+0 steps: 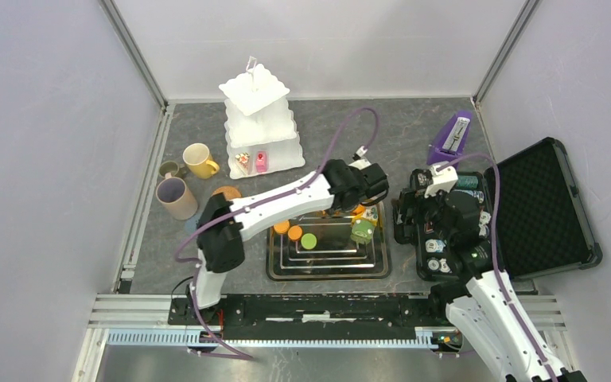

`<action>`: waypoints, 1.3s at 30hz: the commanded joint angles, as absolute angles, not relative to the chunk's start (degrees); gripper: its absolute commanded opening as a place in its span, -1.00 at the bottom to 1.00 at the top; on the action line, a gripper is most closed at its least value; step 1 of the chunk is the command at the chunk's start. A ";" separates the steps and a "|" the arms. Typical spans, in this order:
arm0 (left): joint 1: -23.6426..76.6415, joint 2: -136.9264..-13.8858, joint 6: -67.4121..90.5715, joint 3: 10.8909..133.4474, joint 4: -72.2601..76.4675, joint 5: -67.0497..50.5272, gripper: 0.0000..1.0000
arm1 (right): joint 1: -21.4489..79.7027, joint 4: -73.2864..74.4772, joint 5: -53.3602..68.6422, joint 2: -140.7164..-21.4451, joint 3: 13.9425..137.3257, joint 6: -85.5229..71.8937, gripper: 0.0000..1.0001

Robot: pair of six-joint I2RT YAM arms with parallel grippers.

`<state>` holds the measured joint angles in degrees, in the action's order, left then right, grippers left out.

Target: Serve the afternoon tea

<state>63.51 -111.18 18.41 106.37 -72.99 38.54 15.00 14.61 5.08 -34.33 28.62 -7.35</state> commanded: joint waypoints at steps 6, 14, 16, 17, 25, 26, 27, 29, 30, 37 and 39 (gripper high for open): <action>62.03 -120.99 1.95 114.25 -64.74 62.62 -0.95 | 14.85 19.67 -21.66 -28.34 30.99 -16.32 0.96; 56.79 -124.80 -8.39 108.54 -52.58 69.17 -0.95 | 14.88 18.40 -24.06 -21.37 31.31 -15.79 0.96; 55.40 -125.06 -9.94 106.47 -49.76 69.35 -0.95 | 14.85 17.73 -23.30 -20.22 31.12 -15.15 0.96; 54.50 -125.30 -10.47 105.79 -48.80 69.41 -0.95 | 14.84 17.84 -23.13 -20.12 31.11 -15.12 0.96; 51.68 -127.25 -15.00 101.52 -42.28 69.98 -0.90 | 14.85 17.86 -21.91 -20.99 29.58 -15.80 0.96; 51.61 -127.42 -14.96 101.31 -41.95 69.81 -0.89 | 14.85 17.75 -21.77 -21.01 29.41 -15.93 0.96; 51.44 -127.67 -14.96 101.19 -41.91 69.71 -0.87 | 14.87 17.66 -21.69 -21.14 29.36 -15.99 0.96; 51.09 -128.22 -15.03 101.21 -41.97 69.94 -0.86 | 14.84 17.45 -21.49 -21.48 29.35 -16.05 0.96; 51.02 -128.32 -14.98 101.09 -42.01 69.97 -0.85 | 14.85 17.44 -21.50 -21.50 29.36 -15.97 0.96; 49.81 -128.04 -10.95 99.22 -45.08 68.21 -0.76 | 14.85 17.03 -21.68 -21.83 29.28 -15.53 0.96; 49.11 -128.06 -10.41 98.35 -45.74 68.27 -0.76 | 14.85 16.69 -21.35 -21.95 29.02 -15.63 0.96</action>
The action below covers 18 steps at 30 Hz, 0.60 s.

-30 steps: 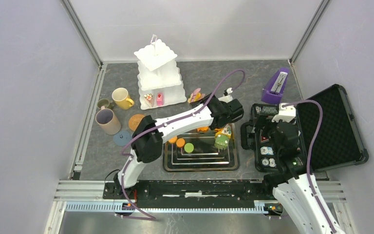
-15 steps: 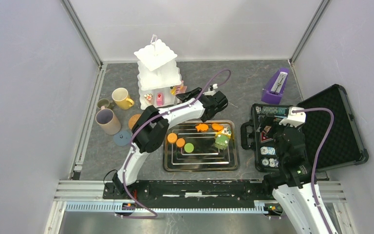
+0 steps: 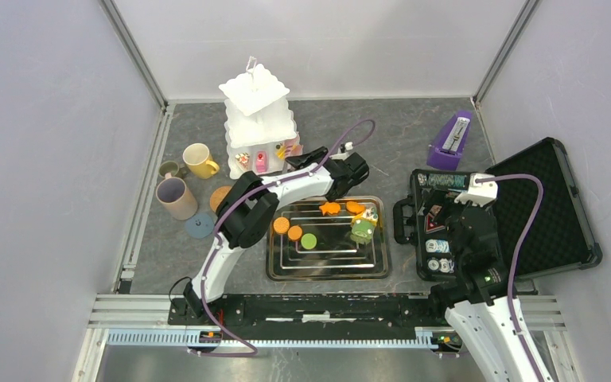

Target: Serve the afternoon tea

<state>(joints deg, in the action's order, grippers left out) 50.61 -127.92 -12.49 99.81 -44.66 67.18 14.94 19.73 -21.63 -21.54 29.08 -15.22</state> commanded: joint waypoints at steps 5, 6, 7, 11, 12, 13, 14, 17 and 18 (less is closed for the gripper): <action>48.78 -127.75 -9.22 97.43 -46.43 67.84 -0.65 | 14.85 16.12 -20.67 -22.77 28.74 -15.73 0.96; 48.74 -127.86 -8.40 97.68 -47.08 67.33 -0.63 | 14.85 16.03 -20.68 -22.84 28.79 -15.86 0.96; 48.78 -127.97 -8.01 97.65 -47.44 66.98 -0.61 | 14.85 16.01 -20.66 -22.87 28.74 -15.88 0.96; 48.78 -128.54 -6.21 98.16 -49.35 64.34 -0.51 | 14.88 15.87 -20.55 -22.77 28.65 -15.99 0.96; 48.78 -128.79 -5.61 98.45 -50.19 63.73 -0.47 | 14.85 15.89 -20.56 -22.70 28.65 -15.90 0.96; 48.78 -129.05 -4.72 98.96 -51.12 63.11 -0.44 | 14.83 15.87 -20.49 -22.68 28.57 -15.86 0.96; 48.78 -129.24 -4.22 99.28 -52.01 62.64 -0.40 | 14.86 15.87 -20.54 -22.59 28.49 -15.88 0.96; 48.82 -129.13 -3.63 99.23 -52.46 62.04 -0.29 | 14.90 15.93 -20.48 -22.43 28.31 -15.98 0.96; 48.87 -128.96 -3.47 99.14 -52.59 61.68 -0.24 | 14.81 15.96 -20.42 -22.42 28.30 -15.98 0.96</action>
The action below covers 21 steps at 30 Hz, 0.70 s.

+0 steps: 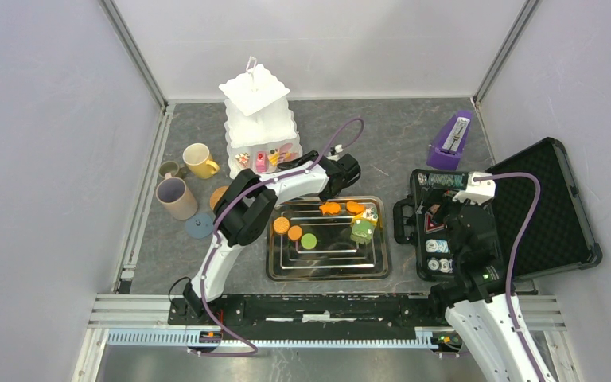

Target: Serve the afternoon tea

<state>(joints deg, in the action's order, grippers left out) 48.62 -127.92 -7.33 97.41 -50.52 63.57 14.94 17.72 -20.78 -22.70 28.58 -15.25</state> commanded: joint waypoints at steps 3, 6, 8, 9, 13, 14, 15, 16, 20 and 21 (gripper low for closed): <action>49.03 -128.44 -2.23 99.49 -53.69 60.20 -0.14 | 14.85 16.01 -20.42 -22.48 28.08 -16.15 0.96; 49.28 -127.55 -1.42 99.69 -54.32 59.09 -0.11 | 14.85 16.00 -20.22 -22.36 27.82 -16.27 0.96; 49.62 -127.18 -0.80 100.31 -55.29 58.51 -0.09 | 14.85 16.05 -20.05 -22.33 27.63 -16.49 0.96; 49.80 -126.95 -0.58 100.53 -55.66 58.40 -0.08 | 14.86 16.00 -19.94 -22.33 27.53 -16.60 0.96; 50.53 -126.06 -0.58 101.47 -56.43 57.31 -0.01 | 14.82 15.95 -19.51 -22.54 27.25 -16.92 0.96; 50.67 -125.95 -0.61 101.78 -56.95 56.98 0.00 | 14.85 16.04 -19.48 -22.55 27.25 -16.94 0.96; 50.86 -125.86 1.02 102.15 -57.42 56.76 0.02 | 14.85 16.03 -19.48 -22.55 27.25 -16.96 0.96; 50.95 -125.73 1.34 102.42 -57.76 56.62 0.03 | 14.85 16.02 -19.42 -22.43 27.25 -16.96 0.96; 51.46 -124.99 1.72 102.64 -58.05 55.92 0.07 | 14.85 16.05 -19.37 -22.35 27.26 -17.00 0.96; 51.55 -124.94 2.11 102.85 -58.53 55.98 0.08 | 14.84 16.11 -19.27 -22.35 27.17 -17.12 0.96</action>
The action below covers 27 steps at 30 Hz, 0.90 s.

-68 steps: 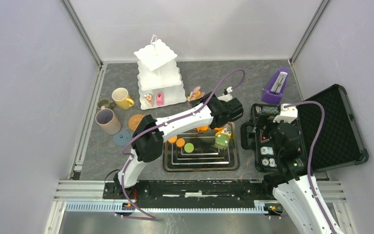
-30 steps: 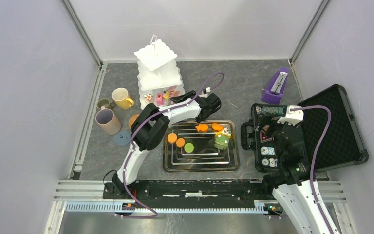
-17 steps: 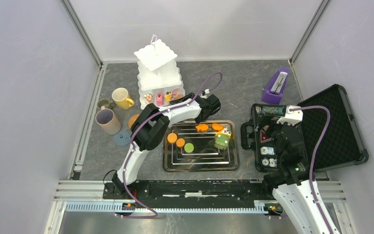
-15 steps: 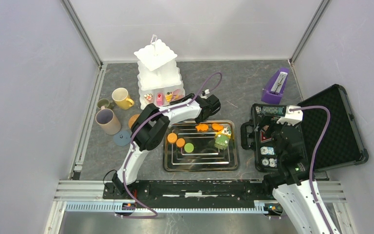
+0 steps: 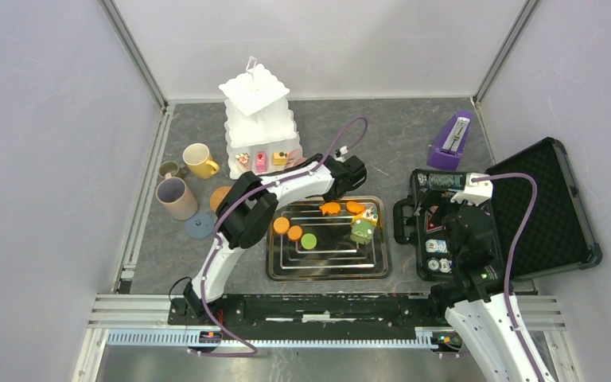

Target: Serve the afternoon tea

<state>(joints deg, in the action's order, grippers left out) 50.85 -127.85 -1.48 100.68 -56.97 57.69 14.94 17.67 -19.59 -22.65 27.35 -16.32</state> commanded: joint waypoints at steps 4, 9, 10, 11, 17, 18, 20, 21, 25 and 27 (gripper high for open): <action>51.85 -124.35 3.13 103.70 -59.45 56.63 0.10 | 14.85 16.16 -19.11 -22.26 26.98 -17.26 0.96; 51.77 -124.01 4.53 105.30 -61.02 57.51 0.14 | 14.85 16.32 -18.95 -22.17 26.92 -17.38 0.96; 51.81 -123.91 4.50 105.54 -61.22 57.61 0.14 | 14.85 16.40 -18.90 -22.17 26.89 -17.32 0.96; 51.85 -123.71 4.55 105.75 -61.45 57.57 0.14 | 14.85 16.44 -19.01 -22.18 26.94 -17.39 0.96; 53.69 -120.95 5.79 107.82 -63.82 52.74 0.14 | 14.83 16.64 -18.96 -22.06 26.92 -17.32 0.96; 54.24 -119.88 6.23 108.12 -64.23 50.30 0.14 | 14.85 16.70 -18.93 -22.06 26.92 -17.42 0.96; 55.37 -116.88 7.61 107.73 -64.51 44.19 0.14 | 14.86 16.68 -18.91 -22.08 27.17 -17.24 0.96; 55.72 -115.53 8.57 107.48 -64.58 40.63 0.13 | 14.85 16.76 -18.98 -22.08 27.31 -17.19 0.96; 56.07 -106.93 11.23 104.28 -64.07 24.95 0.12 | 14.83 17.11 -19.83 -21.65 27.43 -16.56 0.96; 55.99 -101.54 10.43 100.17 -61.33 15.45 0.12 | 14.86 17.34 -20.17 -21.53 27.42 -16.30 0.96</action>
